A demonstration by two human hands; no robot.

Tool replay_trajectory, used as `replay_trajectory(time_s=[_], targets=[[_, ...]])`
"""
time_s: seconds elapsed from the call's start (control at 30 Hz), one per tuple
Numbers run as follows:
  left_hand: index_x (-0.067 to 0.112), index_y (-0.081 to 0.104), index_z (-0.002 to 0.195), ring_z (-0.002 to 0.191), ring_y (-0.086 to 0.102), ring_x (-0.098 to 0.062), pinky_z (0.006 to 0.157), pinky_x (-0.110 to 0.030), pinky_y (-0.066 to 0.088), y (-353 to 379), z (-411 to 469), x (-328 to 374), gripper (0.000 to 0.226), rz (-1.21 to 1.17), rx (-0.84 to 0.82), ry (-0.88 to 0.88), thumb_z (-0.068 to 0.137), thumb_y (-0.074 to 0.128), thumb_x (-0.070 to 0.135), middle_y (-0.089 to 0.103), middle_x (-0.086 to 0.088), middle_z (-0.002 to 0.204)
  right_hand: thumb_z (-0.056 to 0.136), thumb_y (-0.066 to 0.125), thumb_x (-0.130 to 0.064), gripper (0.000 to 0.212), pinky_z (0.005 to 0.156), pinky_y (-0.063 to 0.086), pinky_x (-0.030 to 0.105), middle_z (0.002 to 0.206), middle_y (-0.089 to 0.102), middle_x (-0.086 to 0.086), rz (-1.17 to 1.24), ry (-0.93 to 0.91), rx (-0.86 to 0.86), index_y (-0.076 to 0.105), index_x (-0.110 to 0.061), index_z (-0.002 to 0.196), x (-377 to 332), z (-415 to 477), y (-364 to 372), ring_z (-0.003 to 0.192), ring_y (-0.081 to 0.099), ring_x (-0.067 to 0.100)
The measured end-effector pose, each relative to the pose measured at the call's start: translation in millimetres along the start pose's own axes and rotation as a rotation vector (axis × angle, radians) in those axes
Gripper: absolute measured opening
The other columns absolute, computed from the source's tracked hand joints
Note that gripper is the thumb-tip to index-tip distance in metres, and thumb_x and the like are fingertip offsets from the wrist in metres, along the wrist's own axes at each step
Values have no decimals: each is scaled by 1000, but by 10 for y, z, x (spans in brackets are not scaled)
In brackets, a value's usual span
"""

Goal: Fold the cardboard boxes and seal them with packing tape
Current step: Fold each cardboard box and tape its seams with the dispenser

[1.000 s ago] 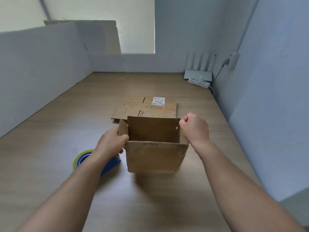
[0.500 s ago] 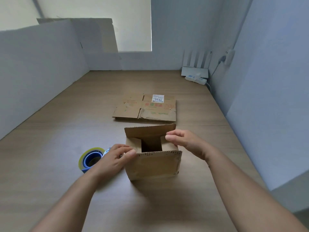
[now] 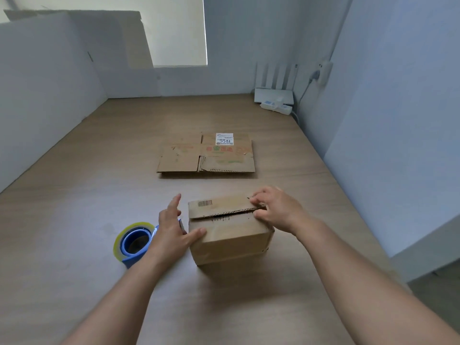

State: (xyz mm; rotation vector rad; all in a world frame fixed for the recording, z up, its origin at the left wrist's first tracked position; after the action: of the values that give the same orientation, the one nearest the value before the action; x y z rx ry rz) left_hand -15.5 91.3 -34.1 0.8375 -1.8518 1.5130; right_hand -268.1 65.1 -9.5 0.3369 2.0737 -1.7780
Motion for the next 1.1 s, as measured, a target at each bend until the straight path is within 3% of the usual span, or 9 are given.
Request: replay_trajectory(time_s=[0.1,0.17,0.27,0.33,0.53,0.7,0.87,1.1], targets=[[34,21,150,93,54,-4,82,-10,41,160,1,26,68,33,-153,54,93,58,36,33,2,143,91,57,-40,37,109,32,36,141,40,-2,64,92,51,58,-36,128,143,-149,113,133,33,18],[36,23,148,86,51,11,66,0,40,220,0,-28,60,-11,-196,47,96,53,36,44,7,132,95,52,-36,40,108,32,29,140,46,-1,167,94,77,50,-35,135,140,-243,197,131,40,18],[39,24,147,79,44,24,61,3,39,236,-24,-59,60,-90,-191,47,96,54,35,39,15,121,98,50,-30,40,100,29,17,139,53,-5,218,104,136,49,-31,137,98,-350,228,128,45,14],[38,26,147,81,47,21,61,0,42,233,-47,-50,61,-136,-177,55,95,57,32,36,15,124,97,52,-27,40,98,28,13,139,53,-7,226,108,157,50,-28,137,60,-396,176,128,47,12],[38,32,144,88,58,4,60,-18,54,240,-230,-111,64,-284,-187,-9,90,65,28,41,7,134,95,55,-30,41,102,33,22,135,56,-8,213,105,172,52,-29,136,56,-590,87,125,50,13],[36,33,145,96,55,-2,66,-15,50,291,-181,-121,61,-206,-129,-4,92,62,30,35,-1,151,95,56,-30,41,95,31,15,135,56,-6,308,107,158,52,-29,135,156,-550,224,124,50,12],[38,32,145,110,53,-13,90,-30,49,284,-5,-144,59,-200,-99,-3,94,59,31,34,-2,152,94,56,-33,46,98,37,26,137,54,0,325,95,175,47,-28,139,194,-340,230,121,52,18],[40,35,142,124,51,-22,90,-37,54,442,-103,-505,58,-8,-132,-93,91,62,35,41,-7,148,92,59,-36,55,101,35,26,143,49,-1,283,135,-16,40,-25,142,334,-260,686,127,48,21]])
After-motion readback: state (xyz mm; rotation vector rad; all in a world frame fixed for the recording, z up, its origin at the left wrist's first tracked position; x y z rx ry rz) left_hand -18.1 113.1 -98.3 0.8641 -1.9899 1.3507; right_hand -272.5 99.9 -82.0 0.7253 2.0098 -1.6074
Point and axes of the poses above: each hand's wrist, its own z-axis towards the middle knuckle, its own y-axis out of the palm, x = y × z, the point moved 9 cm from there along z, towards the middle knuckle
